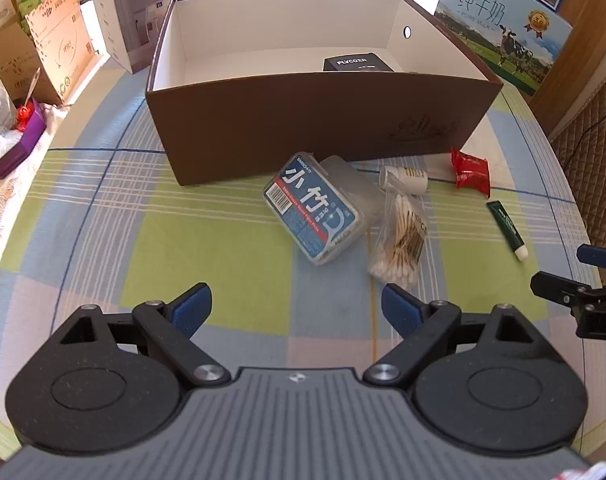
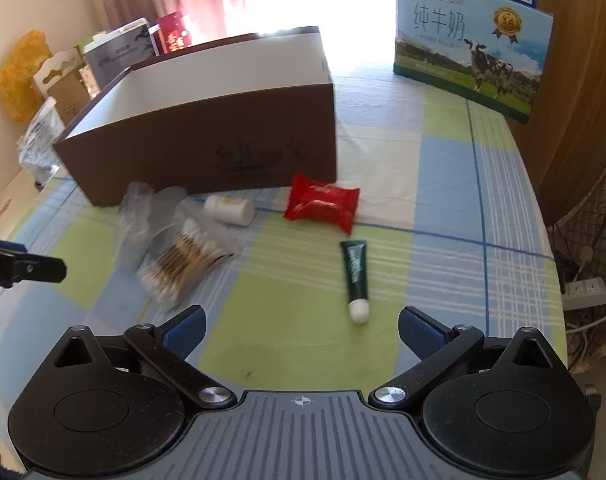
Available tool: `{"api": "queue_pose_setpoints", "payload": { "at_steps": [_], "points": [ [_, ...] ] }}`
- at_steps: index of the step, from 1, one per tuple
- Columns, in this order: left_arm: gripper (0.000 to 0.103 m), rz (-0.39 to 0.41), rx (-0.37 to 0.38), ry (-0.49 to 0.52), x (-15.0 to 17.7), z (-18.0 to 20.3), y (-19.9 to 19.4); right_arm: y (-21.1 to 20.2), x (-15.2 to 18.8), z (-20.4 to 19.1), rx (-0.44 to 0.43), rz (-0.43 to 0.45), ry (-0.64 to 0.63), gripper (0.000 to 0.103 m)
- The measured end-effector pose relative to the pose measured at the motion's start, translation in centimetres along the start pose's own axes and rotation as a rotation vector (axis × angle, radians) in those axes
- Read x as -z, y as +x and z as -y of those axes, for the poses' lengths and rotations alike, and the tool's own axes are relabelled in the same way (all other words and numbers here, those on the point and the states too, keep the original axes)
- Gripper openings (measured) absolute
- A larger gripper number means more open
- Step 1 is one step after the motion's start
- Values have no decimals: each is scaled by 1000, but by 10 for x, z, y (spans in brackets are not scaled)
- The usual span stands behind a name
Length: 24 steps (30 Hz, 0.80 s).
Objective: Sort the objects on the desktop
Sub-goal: 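Grasp the blue toothpick case with the left tool while the right tool grasps the green lip gel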
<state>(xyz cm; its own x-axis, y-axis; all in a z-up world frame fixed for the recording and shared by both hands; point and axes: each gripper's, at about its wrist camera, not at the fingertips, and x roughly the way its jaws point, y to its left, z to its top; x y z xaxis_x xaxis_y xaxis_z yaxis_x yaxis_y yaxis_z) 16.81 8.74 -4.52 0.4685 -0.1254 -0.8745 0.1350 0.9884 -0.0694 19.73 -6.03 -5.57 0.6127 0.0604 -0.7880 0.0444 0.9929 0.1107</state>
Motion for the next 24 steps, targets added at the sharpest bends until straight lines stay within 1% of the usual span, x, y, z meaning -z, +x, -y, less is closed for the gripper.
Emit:
{"api": "queue_pose_setpoints", "payload": {
  "at_steps": [2, 4, 5, 7, 10, 14, 16, 19, 22, 24],
  "points": [
    [90, 1, 9, -9, -3, -2, 5, 6, -2, 4, 18, 7, -3, 95],
    [90, 7, 15, -16, -7, -3, 10, 14, -6, 8, 21, 7, -4, 81],
    [90, 7, 16, -21, -9, -4, 13, 18, -6, 11, 26, 3, -1, 78],
    [90, 5, 22, -31, -13, -7, 19, 27, -9, 14, 33, 5, 5, 69],
    [90, 15, 32, -57, -18, -11, 28, 39, -11, 18, 45, -8, 15, 62],
    [90, 24, 67, -93, -26, -15, 39, 54, -12, 23, 51, -26, 21, 54],
    [89, 26, 85, -118, -30, -16, 44, 60, -11, 25, 62, -32, 17, 45],
    [89, 30, 105, -150, -35, -17, 53, 65, -10, 28, 72, -37, 16, 38],
    [89, 35, 115, -177, -39, -19, 62, 68, -10, 31, 77, -43, 21, 36],
    [89, 33, 99, -180, -43, -18, 68, 70, -9, 34, 84, -48, 26, 35]
  ]
}}
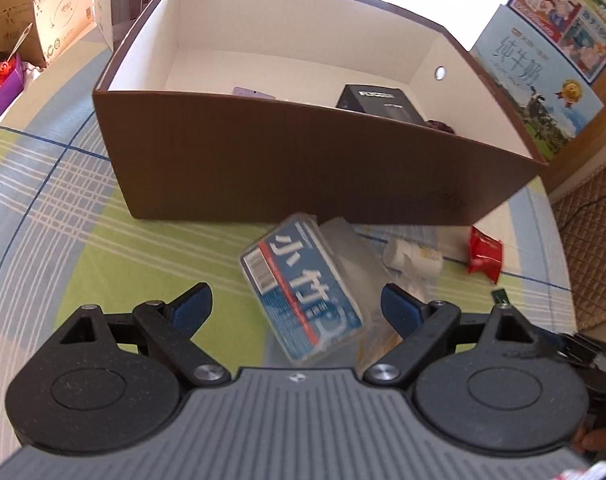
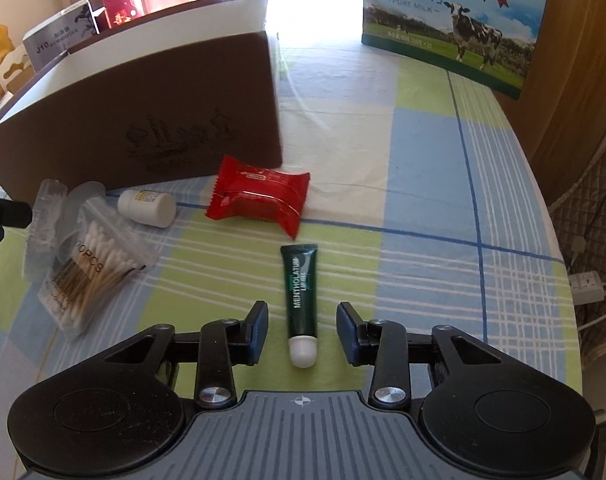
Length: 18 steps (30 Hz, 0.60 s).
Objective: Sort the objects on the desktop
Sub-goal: 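Grasp the blue toothpick case with the left tool while the right tool grasps the green lip gel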
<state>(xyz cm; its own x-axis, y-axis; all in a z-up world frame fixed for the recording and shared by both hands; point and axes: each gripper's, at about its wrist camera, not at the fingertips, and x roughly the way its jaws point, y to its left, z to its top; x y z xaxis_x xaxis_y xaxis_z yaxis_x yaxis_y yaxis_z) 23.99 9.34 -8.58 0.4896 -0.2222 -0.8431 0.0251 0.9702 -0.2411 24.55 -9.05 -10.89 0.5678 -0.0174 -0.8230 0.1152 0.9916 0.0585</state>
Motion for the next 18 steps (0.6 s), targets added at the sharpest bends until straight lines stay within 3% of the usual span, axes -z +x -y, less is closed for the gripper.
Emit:
{"api": "queue_pose_setpoints", "payload": {
  "at_steps": [8, 11, 15, 18],
  "points": [
    [88, -5, -77, 45, -6, -2, 16, 1, 1, 5, 4, 3, 17, 35],
    [81, -10, -116, 67, -6, -9, 18, 1, 1, 6, 2, 4, 19, 35],
    [82, -16, -104, 34, -8, -23, 19, 2, 0, 6, 2, 4, 17, 35],
    [82, -14, -120, 65, -10, -21, 19, 3, -1, 5, 5, 5, 7, 35]
  ]
}}
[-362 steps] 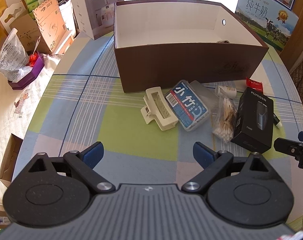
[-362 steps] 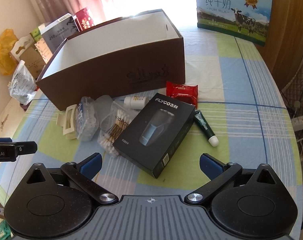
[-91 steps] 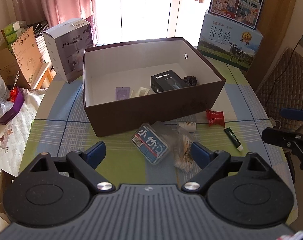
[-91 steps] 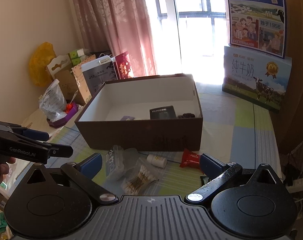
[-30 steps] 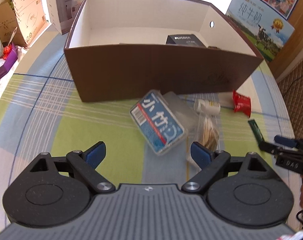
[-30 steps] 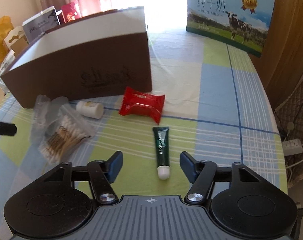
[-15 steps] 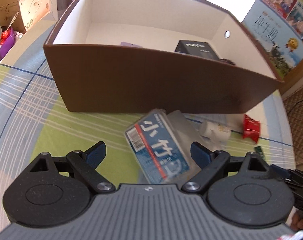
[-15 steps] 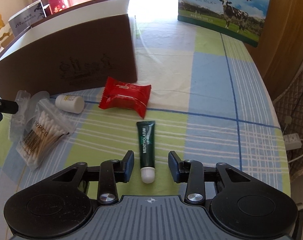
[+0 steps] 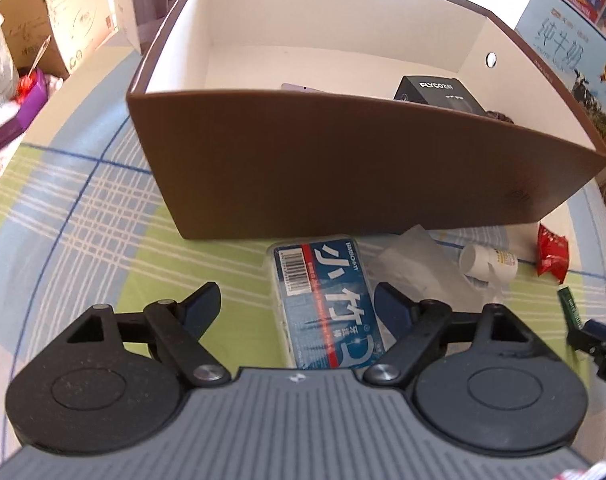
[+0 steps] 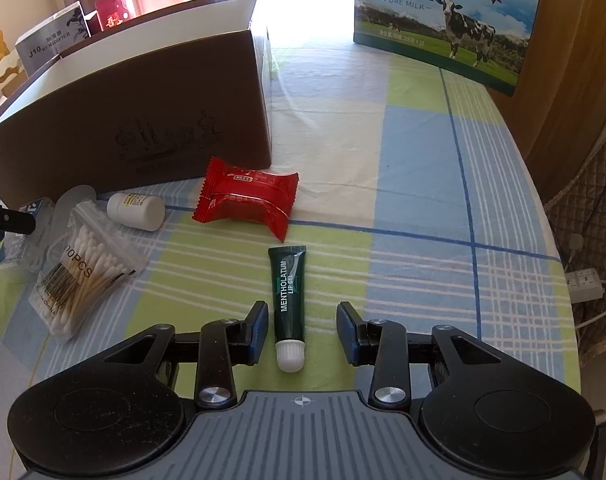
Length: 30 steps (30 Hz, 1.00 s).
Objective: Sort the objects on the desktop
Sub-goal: 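Grasp the blue toothpick case with the left tool while the right tool grasps the green lip gel, then lift and carry the toothpick case and lip gel over the brown box with both tools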
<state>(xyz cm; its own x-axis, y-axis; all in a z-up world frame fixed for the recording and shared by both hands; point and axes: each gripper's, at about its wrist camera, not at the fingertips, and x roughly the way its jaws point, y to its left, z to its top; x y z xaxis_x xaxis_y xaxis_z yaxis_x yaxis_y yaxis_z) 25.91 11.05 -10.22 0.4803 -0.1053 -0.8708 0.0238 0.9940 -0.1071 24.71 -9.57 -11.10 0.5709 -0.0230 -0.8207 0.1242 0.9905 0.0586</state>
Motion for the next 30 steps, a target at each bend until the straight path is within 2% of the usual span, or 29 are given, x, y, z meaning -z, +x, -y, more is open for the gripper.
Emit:
{"api": "queue_pose_setpoints", "payload": {
  "at_steps": [5, 8, 10, 13, 24, 26, 30],
  "points": [
    [80, -16, -26, 92, 1, 14, 6, 2, -1, -1, 4, 3, -8, 36],
    [70, -43, -20, 100, 2, 18, 13, 1, 0, -1, 4, 6, -9, 36],
    [60, -48, -19, 95, 1, 18, 16, 1, 0, -1, 5, 8, -11, 36],
    [56, -38, -51, 118, -1, 17, 18, 1, 1, -1, 6, 8, -13, 36],
    [56, -50, -85, 164, 19, -6, 2, 5, 2, -9, 23, 22, -73, 35],
    [56, -59, -87, 169, 25, -8, -2, 5, 2, -11, 19, 19, -82, 31],
    [55, -75, -80, 166, 34, -10, -9, 5, 2, -17, -1, 9, -114, 14]
  ]
}}
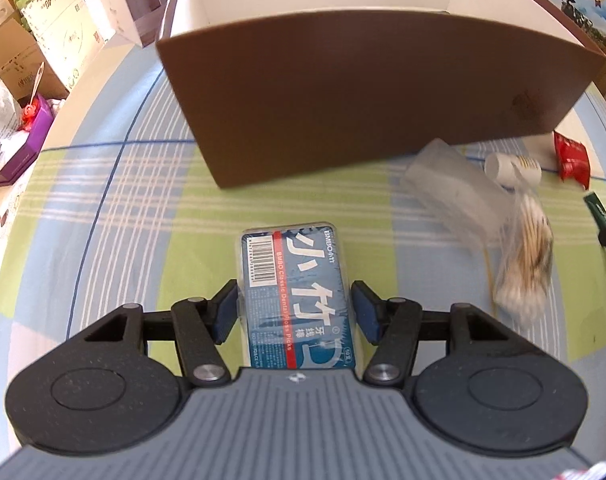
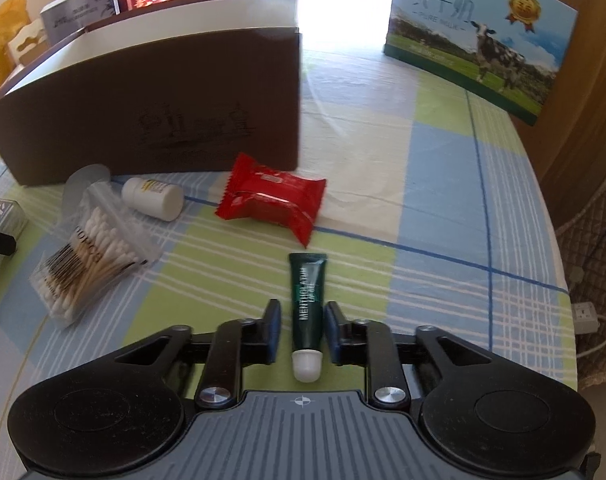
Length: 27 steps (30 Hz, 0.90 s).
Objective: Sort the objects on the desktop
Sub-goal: 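Lift and carry the toothpick case and lip gel over the brown box with both tools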
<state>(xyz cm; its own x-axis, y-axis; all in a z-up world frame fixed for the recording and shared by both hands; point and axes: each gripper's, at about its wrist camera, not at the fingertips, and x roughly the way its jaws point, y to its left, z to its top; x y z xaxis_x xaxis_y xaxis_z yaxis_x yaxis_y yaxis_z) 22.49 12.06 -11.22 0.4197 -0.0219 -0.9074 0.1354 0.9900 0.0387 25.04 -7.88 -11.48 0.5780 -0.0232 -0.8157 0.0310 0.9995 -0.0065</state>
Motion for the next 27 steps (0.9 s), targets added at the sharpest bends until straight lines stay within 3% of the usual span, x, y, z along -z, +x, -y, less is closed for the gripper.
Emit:
{"api": "queue_pose_setpoints", "payload": {
  "at_steps": [7, 17, 27],
  "points": [
    [55, -8, -16, 17, 2, 3, 0, -1, 1, -8, -12, -22, -11, 14],
    [54, -17, 24, 35, 13, 13, -9, -27, 7, -6, -118, -30, 108, 14],
    [54, 46, 62, 19, 17, 6, -46, -57, 0, -22, -201, 18, 136, 14]
  ]
}}
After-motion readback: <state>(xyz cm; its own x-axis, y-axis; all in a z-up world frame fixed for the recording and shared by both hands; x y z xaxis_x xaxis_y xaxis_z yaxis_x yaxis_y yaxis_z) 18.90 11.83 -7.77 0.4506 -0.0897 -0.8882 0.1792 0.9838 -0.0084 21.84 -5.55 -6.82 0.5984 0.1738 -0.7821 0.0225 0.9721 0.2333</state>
